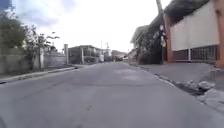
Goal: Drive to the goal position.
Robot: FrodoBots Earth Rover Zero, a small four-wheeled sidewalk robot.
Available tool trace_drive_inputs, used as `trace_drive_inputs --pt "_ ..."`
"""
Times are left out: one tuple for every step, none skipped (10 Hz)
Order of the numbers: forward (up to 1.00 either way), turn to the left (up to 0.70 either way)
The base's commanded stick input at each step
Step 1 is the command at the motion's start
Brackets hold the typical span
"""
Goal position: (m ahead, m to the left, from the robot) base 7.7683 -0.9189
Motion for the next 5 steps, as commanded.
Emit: trace_drive_inputs --pt "1.0 0.06" --pt "1.0 0.06" --pt "1.0 0.06" --pt "1.0 0.06" --pt "1.0 0.06"
